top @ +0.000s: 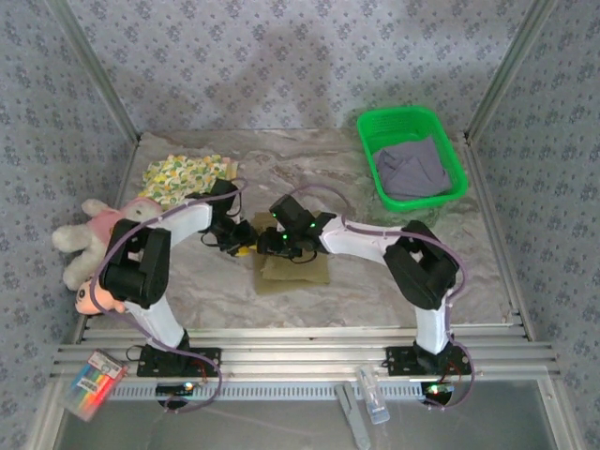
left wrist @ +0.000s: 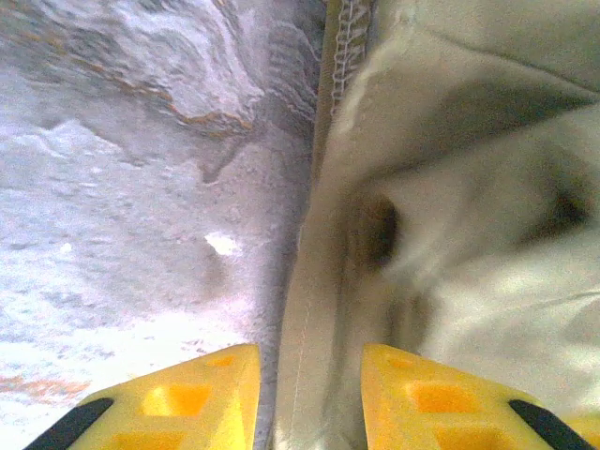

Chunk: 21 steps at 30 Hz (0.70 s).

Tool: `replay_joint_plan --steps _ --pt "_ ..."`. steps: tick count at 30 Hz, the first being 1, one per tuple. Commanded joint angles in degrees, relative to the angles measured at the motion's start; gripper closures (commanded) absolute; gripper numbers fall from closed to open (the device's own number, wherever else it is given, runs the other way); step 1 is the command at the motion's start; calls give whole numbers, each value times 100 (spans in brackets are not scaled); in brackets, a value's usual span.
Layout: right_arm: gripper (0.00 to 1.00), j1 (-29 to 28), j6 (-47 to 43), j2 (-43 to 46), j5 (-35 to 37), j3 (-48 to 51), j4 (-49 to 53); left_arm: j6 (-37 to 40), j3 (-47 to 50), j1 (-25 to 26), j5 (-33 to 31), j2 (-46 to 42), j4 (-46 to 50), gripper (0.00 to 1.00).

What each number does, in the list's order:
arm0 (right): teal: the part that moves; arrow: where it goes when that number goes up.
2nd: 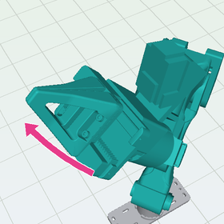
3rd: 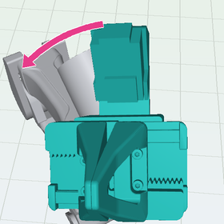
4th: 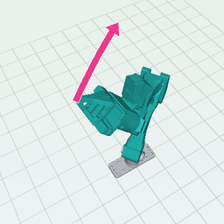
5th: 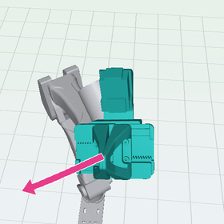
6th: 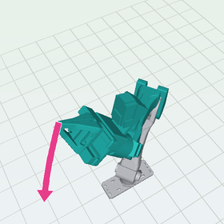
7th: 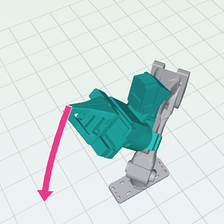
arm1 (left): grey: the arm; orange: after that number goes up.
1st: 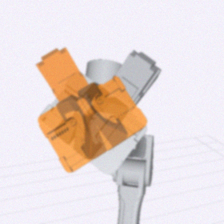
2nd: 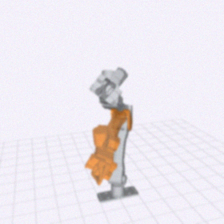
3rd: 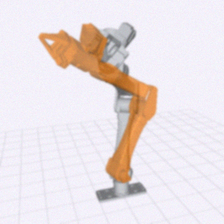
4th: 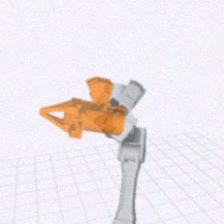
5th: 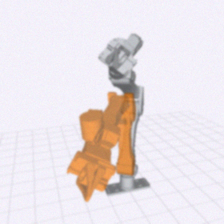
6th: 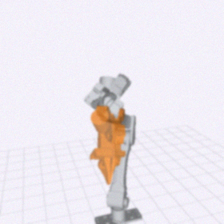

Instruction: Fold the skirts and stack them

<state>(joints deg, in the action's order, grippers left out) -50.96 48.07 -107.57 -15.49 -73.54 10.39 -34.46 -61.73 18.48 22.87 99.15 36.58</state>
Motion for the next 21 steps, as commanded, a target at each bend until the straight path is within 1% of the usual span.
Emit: replay_joint_plan --steps 1,4,6,8,9,11,13,14,17,19,21 --pt "58 -85 -772 701 -160 313 -380 189 -197 -96 -275 -300 446 65" --pt "60 113 -1087 1145 256 823 -291 177 -237 -119 -607 -555 673 65" --pt "68 333 -1157 1289 508 943 -18 106 -243 -93 -608 -741 720 65" --pt "81 611 -1516 1360 688 977 209 -32 -234 22 -468 -929 657 65" --pt "85 718 -1640 1354 807 954 308 -113 -222 113 -356 -990 594 65" --pt "92 909 -2016 1233 1034 793 609 -344 -216 381 -47 -1084 324 65" --pt "97 1087 -2335 997 1137 571 959 -599 -216 688 121 -1074 -7 65" --pt "100 1168 -2515 833 1152 250 1114 -743 -208 846 176 -1034 -181 65" --pt "100 1339 -2839 304 1211 -281 1524 -1182 -101 1177 200 -848 -686 67" --pt "100 1399 -3057 -93 1003 -673 1787 -1431 -6 1281 192 -675 -921 69" --pt "100 1398 -3245 -551 955 -1116 2087 -1623 223 1352 102 -542 -1159 70"
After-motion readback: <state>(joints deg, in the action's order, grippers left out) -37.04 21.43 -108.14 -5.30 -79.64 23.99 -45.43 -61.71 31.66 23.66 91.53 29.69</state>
